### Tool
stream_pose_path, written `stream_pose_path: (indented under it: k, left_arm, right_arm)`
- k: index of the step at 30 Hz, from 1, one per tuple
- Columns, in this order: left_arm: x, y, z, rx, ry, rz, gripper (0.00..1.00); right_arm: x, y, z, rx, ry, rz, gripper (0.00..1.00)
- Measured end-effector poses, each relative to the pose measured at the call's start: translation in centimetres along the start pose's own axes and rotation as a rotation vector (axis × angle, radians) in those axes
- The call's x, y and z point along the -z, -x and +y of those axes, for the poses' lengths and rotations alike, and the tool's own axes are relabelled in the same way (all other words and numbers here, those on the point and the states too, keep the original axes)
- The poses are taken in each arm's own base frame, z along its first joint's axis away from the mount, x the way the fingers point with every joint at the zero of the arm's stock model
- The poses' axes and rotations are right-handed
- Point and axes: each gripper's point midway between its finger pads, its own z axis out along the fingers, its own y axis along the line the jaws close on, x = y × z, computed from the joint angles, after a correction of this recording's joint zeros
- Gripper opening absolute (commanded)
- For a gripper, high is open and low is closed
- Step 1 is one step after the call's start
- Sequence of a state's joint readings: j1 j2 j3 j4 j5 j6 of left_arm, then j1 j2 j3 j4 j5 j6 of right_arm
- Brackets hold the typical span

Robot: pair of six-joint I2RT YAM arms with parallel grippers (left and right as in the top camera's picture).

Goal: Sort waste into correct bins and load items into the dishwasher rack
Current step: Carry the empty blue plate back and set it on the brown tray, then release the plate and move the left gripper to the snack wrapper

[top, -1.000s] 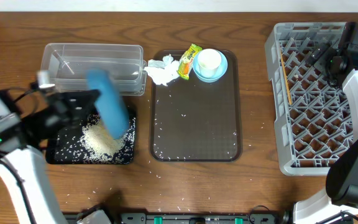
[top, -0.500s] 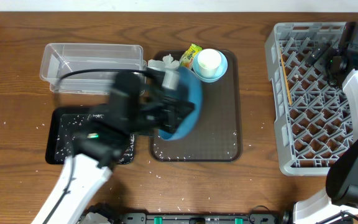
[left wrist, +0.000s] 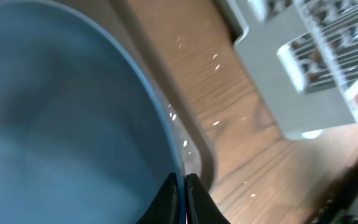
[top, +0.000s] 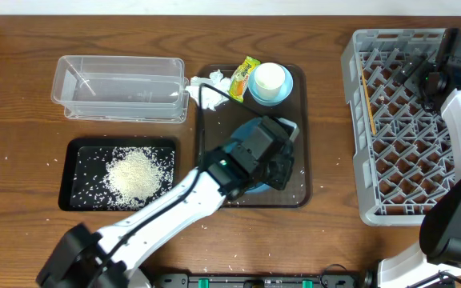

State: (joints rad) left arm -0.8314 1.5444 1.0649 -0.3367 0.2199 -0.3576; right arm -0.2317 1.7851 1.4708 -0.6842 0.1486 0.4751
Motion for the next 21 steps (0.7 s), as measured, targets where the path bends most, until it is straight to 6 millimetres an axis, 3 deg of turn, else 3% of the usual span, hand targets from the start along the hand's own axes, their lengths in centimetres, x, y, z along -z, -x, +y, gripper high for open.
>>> stream_pose_path:
  k: [5,14,17,21]
  left_arm:
    - [-0.4,0.0,0.4,-0.016,0.020,0.001,0.31]
    - [-0.2,0.9,1.1,-0.012,0.050,-0.030,0.40]
    - [1.0,2.5,2.8,0.017,0.109,-0.052,0.41]
    - [4.0,5.9,5.7,0.052,0.184,-0.082,0.41]
  right_arm:
    - [0.0,0.0,0.0,0.000,0.000,0.001,0.99]
    - [0.0,0.0,0.0,0.000,0.000,0.001,0.99]
    - [0.0,0.0,0.0,0.000,0.000,0.001,0.99]
    - [0.0,0.0,0.0,0.000,0.000,0.001,0.99]
